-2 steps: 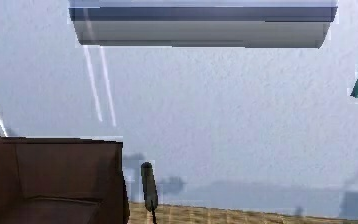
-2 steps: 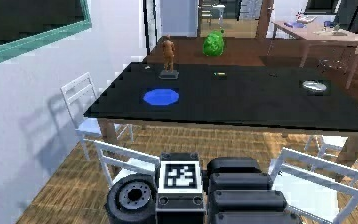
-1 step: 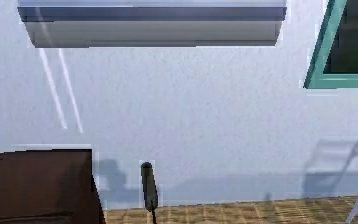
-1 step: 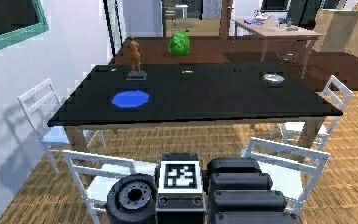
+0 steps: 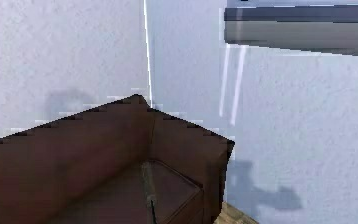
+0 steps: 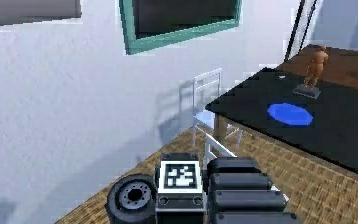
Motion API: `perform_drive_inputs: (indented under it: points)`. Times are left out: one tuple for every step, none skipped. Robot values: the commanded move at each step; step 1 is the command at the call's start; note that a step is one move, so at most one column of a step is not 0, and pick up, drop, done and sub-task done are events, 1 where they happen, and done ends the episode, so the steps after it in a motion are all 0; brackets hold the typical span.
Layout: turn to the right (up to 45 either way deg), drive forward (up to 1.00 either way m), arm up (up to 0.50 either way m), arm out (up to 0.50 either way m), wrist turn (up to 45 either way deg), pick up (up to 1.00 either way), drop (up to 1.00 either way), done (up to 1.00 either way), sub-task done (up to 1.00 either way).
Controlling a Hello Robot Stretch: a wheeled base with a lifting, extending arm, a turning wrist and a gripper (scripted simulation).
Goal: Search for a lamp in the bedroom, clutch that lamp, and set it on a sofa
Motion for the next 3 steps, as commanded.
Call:
perform_drive_inputs:
  points:
    - [-27.0,0.0,0.0,0.0,0.0,0.0,0.0,0.0,0.0]
    - [0.0,0.25,0.0,0.0,0.0,0.0,0.0,0.0,0.0]
    - [45.0,0.0,0.0,0.0,0.0,0.0,0.0,0.0,0.0]
